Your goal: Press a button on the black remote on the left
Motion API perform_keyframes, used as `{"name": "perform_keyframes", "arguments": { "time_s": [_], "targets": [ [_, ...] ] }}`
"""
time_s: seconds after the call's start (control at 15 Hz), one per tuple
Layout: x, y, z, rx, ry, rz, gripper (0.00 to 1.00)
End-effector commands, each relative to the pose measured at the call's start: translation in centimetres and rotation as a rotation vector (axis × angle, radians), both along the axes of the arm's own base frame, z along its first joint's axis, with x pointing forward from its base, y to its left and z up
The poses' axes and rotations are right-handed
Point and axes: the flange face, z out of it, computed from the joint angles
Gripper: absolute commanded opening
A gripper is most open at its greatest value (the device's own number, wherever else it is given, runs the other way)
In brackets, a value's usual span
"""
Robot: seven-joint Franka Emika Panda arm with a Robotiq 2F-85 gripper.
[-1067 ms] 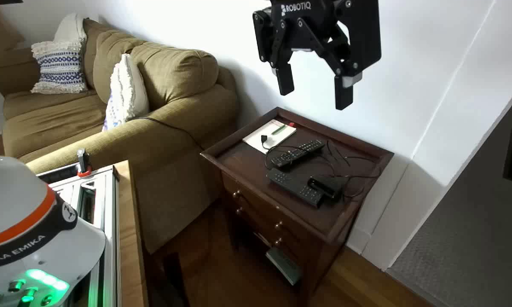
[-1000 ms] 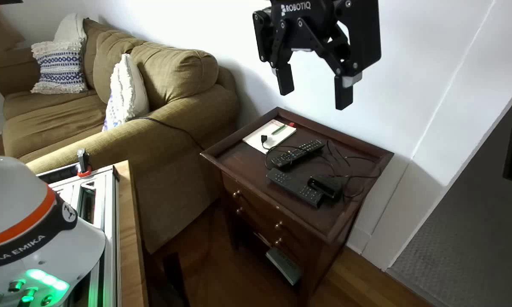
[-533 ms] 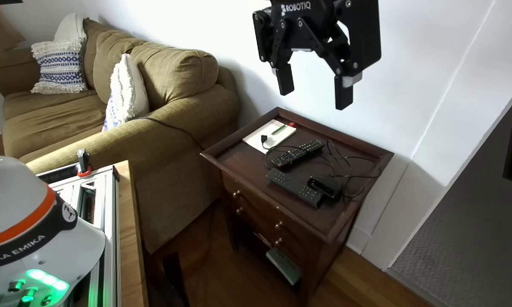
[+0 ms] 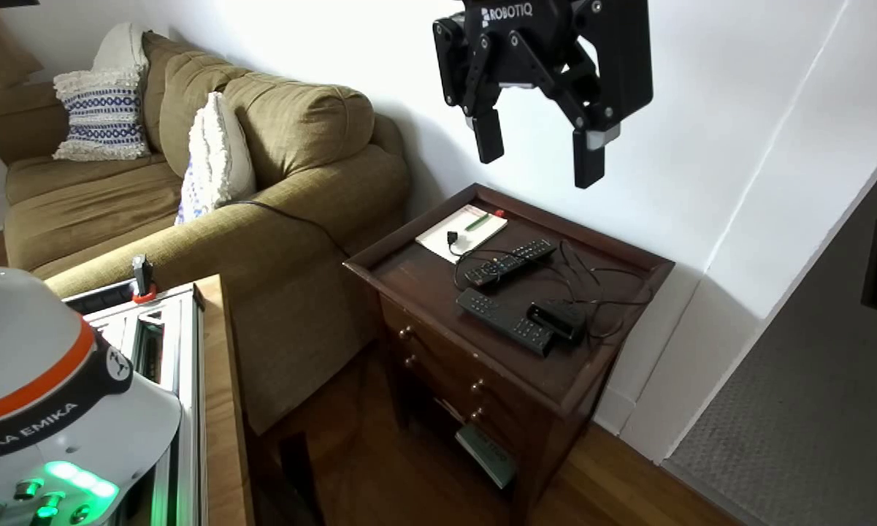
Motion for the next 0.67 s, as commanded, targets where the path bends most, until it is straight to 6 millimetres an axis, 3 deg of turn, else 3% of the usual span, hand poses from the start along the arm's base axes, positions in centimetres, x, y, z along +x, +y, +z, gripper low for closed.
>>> {"name": "perform_keyframes", "arguments": {
  "time_s": [0.0,0.6],
  "targets": [
    [0.8,1.2,-0.9,0.005,0.014,0.006,1.00],
    [5.1,15.4,-6.6,0.146,0.051,-0.048,1.00]
  ]
}}
